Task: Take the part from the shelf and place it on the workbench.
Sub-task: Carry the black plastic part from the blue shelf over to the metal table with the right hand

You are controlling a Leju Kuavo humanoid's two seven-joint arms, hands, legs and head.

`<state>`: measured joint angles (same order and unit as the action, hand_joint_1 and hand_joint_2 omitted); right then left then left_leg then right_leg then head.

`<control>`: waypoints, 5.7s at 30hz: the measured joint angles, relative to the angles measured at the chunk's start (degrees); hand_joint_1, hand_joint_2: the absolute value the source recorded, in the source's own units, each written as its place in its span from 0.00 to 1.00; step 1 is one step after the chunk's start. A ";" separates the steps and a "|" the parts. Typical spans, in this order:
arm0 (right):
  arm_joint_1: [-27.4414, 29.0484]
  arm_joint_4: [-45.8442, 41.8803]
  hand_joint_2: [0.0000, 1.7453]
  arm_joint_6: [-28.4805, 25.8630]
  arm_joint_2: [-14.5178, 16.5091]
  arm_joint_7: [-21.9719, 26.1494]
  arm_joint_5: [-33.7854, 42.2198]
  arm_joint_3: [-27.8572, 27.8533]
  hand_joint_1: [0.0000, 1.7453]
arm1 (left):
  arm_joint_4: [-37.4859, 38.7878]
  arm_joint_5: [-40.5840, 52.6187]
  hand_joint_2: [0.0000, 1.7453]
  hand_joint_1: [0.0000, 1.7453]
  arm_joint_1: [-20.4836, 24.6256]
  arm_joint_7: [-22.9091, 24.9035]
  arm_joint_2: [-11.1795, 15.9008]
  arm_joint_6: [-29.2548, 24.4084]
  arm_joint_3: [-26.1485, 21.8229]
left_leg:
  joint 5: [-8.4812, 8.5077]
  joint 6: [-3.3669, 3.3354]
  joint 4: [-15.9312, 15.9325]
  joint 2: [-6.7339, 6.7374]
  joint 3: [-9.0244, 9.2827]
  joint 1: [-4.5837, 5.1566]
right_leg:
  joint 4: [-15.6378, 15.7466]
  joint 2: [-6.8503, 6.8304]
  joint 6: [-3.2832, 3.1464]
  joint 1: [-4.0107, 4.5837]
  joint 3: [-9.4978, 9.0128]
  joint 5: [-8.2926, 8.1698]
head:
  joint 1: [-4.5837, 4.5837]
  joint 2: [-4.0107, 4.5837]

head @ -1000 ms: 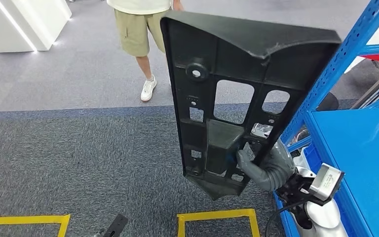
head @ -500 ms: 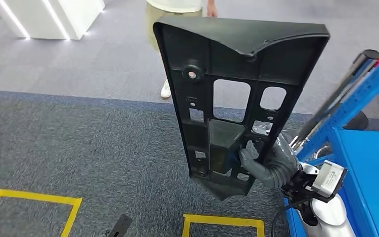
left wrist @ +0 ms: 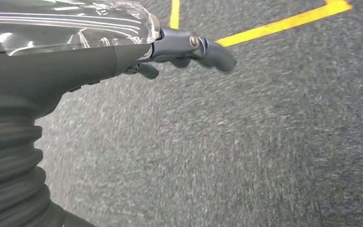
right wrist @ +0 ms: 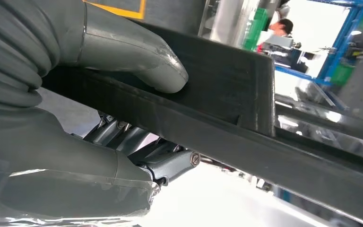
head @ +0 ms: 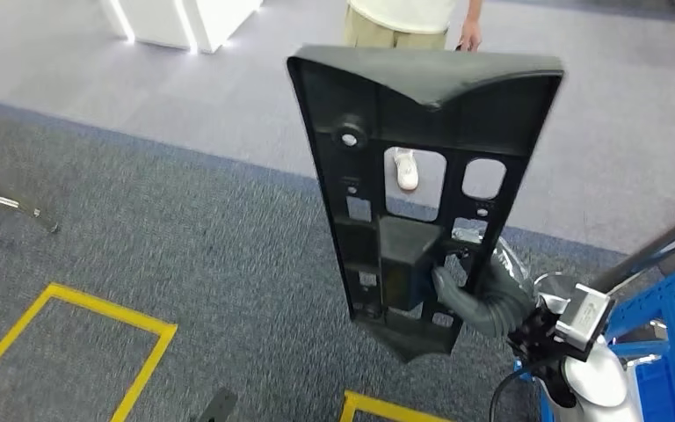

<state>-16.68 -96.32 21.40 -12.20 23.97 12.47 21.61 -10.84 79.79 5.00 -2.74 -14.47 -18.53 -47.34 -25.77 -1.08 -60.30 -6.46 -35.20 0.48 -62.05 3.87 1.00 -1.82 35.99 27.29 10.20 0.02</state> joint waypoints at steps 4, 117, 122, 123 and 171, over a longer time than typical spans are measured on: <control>0.92 -1.54 1.00 -0.61 -0.62 0.09 0.24 0.02 1.00 | 0.06 -0.07 1.00 0.00 -0.54 0.01 0.04 -0.10 0.00 | -1.12 1.10 -1.74 1.65 -1.17 -0.08 | 0.71 -2.03 -1.38 0.16 -0.64 0.00 | 0.04 0.00; 5.98 -3.21 1.00 3.19 6.15 2.93 -1.23 -6.33 1.00 | 0.10 0.08 1.00 0.00 0.12 0.19 2.28 -1.67 -0.14 | 1.26 -0.95 2.70 6.16 1.02 -0.72 | -12.13 -4.14 1.23 0.57 4.39 6.52 | 0.23 0.00; 5.16 -2.64 1.00 3.51 6.14 2.91 -0.90 -6.33 1.00 | 0.11 -0.05 1.00 0.00 0.11 0.12 2.22 -1.70 -0.15 | 0.44 -0.30 2.00 4.90 1.41 -0.31 | 2.41 -3.68 -0.17 1.09 -1.19 -1.68 | 0.23 0.00; 5.03 -2.56 1.00 3.55 6.14 2.91 -0.81 -6.33 1.00 | 0.11 -0.07 1.00 0.00 0.08 0.10 2.21 -1.72 -0.15 | 0.37 -0.03 1.99 4.82 1.35 -0.30 | 3.03 -3.61 -0.35 1.26 -1.40 -1.49 | 0.23 0.00; 4.90 -2.18 1.00 2.79 6.02 2.98 0.26 -6.14 1.00 | 0.15 -0.07 1.00 0.00 -0.13 -0.69 2.09 -0.87 -0.21 | 1.31 -0.26 2.18 6.31 -0.23 -0.61 | 4.05 -4.16 0.46 1.05 -9.13 3.44 | 0.29 0.00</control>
<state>-11.78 -98.51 24.18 -6.19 26.95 12.73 15.47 -10.69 79.73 4.88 -3.43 -12.38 -19.40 -47.55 -24.46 -1.34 -58.12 -0.16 -35.43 -0.13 -58.01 -0.29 1.46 -0.77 26.86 30.72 10.49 0.02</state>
